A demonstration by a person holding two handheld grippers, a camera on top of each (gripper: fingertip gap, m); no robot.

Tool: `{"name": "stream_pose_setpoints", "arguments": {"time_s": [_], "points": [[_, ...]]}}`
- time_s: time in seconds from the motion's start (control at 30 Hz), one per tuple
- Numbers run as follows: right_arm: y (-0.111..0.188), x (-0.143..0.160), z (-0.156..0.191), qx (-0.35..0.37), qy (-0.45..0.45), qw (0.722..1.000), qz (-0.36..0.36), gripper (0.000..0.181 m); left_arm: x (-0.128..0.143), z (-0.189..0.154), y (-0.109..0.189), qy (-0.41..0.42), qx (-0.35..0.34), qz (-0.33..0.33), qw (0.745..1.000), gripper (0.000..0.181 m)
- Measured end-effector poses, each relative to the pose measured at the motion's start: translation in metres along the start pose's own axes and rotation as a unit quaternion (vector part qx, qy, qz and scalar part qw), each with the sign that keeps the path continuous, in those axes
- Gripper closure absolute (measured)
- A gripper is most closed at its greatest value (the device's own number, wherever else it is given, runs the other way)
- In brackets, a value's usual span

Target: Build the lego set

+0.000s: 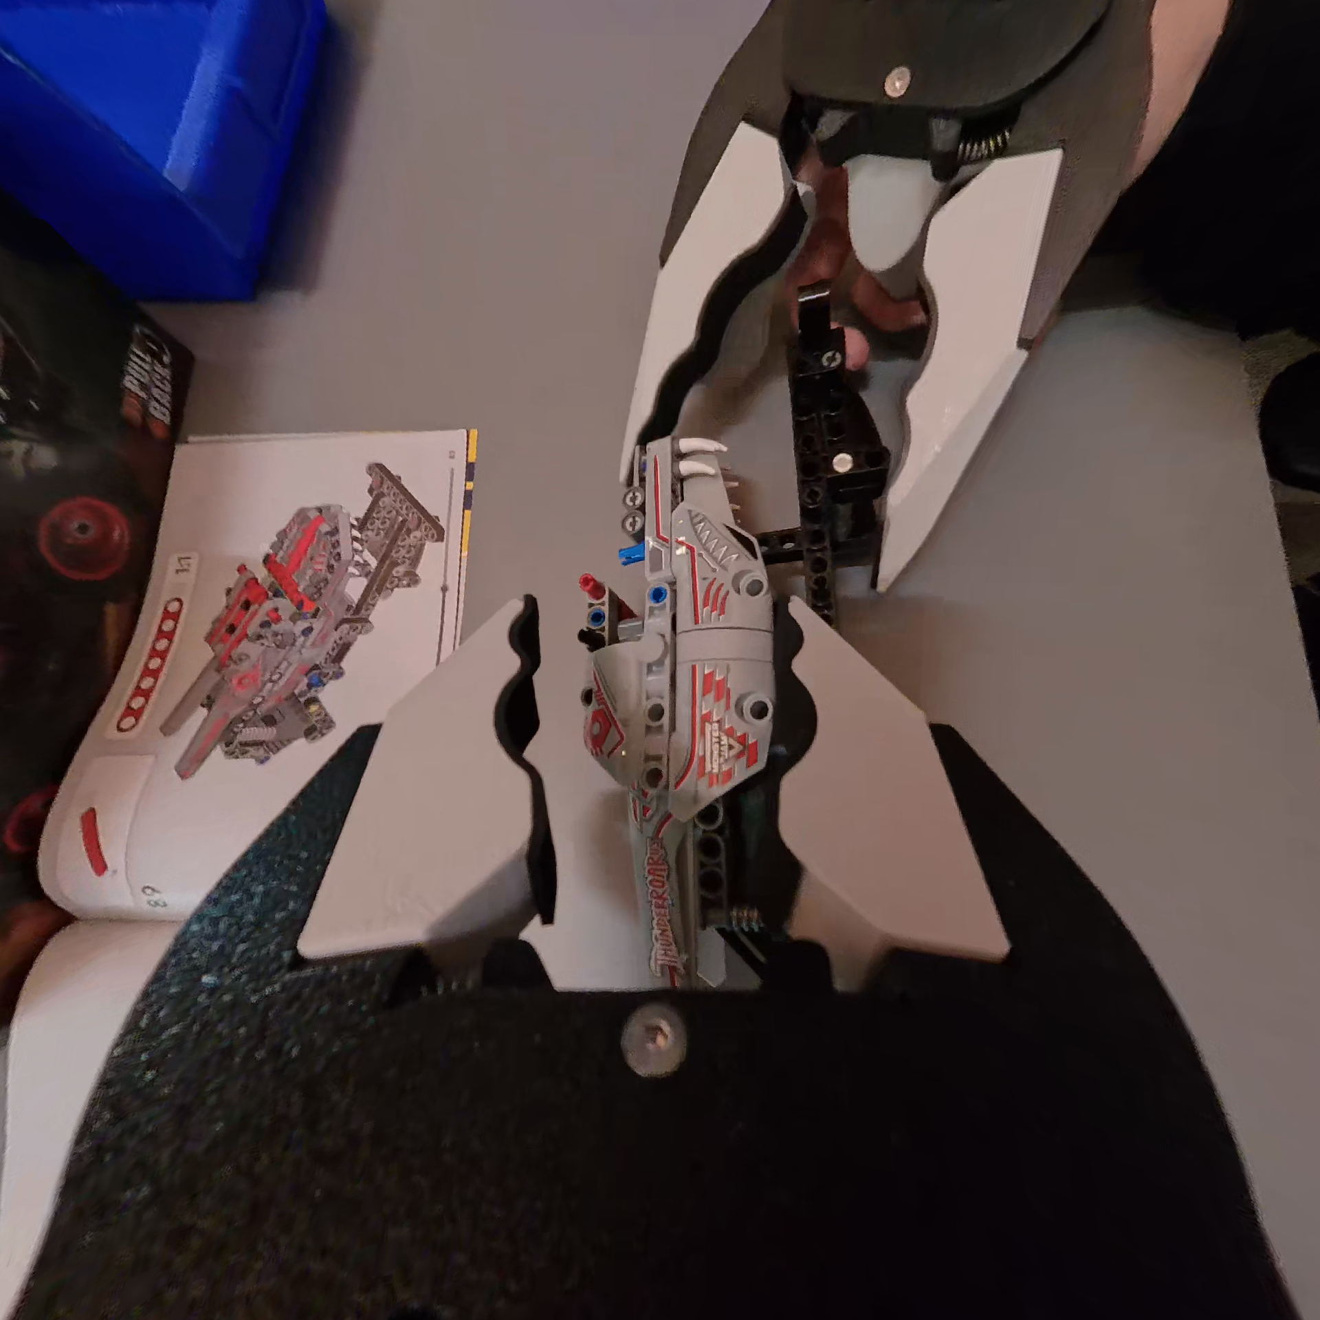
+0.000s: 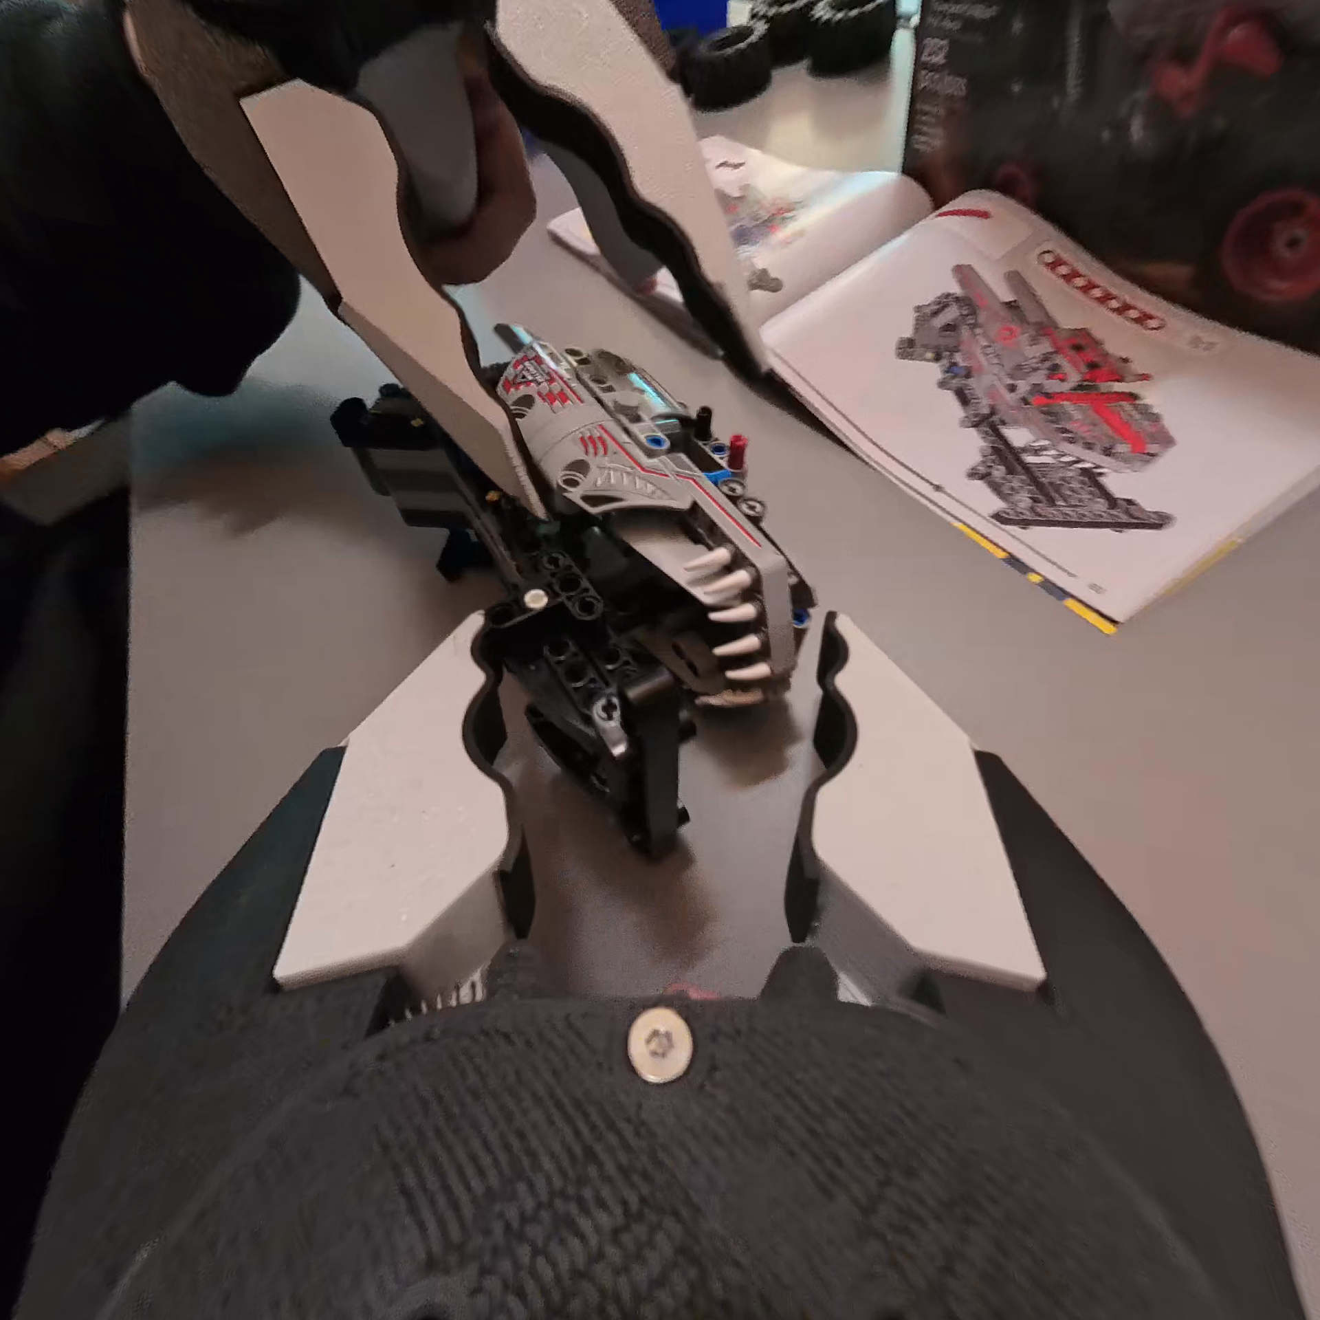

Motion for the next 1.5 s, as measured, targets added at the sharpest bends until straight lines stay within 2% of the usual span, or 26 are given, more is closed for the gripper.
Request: {"name": "stream_pose_setpoints", "arguments": {"time_s": [0.1, 0.17, 0.27, 0.37, 0.47, 0.6, 0.8, 1.0, 1.23, 1.5], "points": [[-0.008, 0.003, 0.002, 0.018, 0.021, 0.999, 0.028, 0.091, 0.001, -0.003, -0.001, 0.035, 0.025, 0.014, 0.999, 0.128], [-0.012, 0.004, 0.004, 0.046, 0.047, 0.997, 0.039, 0.086, 0.001, -0.004, -0.002, 0.042, 0.024, 0.019, 0.999, 0.13], [-0.015, 0.006, 0.004, 0.091, 0.076, 0.992, 0.05, 0.091, 0.0, -0.007, -0.001, 0.035, 0.016, 0.026, 0.999, 0.132], [-0.014, 0.006, 0.004, 0.091, 0.072, 0.992, 0.048, 0.092, -0.002, -0.015, 0.0, -0.028, 0.001, 0.022, 0.999, 0.148], [-0.015, 0.006, 0.005, 0.098, 0.078, 0.991, 0.049, 0.091, -0.005, -0.017, 0.003, -0.108, -0.044, 0.012, 0.993, 0.146], [-0.016, 0.007, 0.005, 0.108, 0.085, 0.989, 0.054, 0.091, -0.007, -0.026, 0.005, -0.237, -0.092, 0.017, 0.967, 0.159], [-0.016, 0.007, 0.005, 0.107, 0.083, 0.989, 0.054, 0.091, -0.008, -0.033, 0.005, -0.298, -0.113, 0.038, 0.947, 0.168], [-0.016, 0.007, 0.005, 0.108, 0.081, 0.989, 0.055, 0.091, -0.007, -0.038, 0.004, -0.395, -0.127, 0.066, 0.907, 0.176], [-0.017, 0.008, 0.004, 0.106, 0.075, 0.99, 0.058, 0.09, -0.01, -0.036, 0.002, -0.355, -0.086, 0.08, 0.927, 0.176], [-0.017, 0.008, 0.004, 0.105, 0.071, 0.99, 0.06, 0.091, -0.011, -0.036, 0.002, -0.352, -0.086, 0.098, 0.927, 0.176]]}}
Point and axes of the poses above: each gripper's, where its closed fingertips meet, y back along the fingers, x out of its underside, z = x × y across the jaws, the point moved 5 cm from there along y, back along the fingers
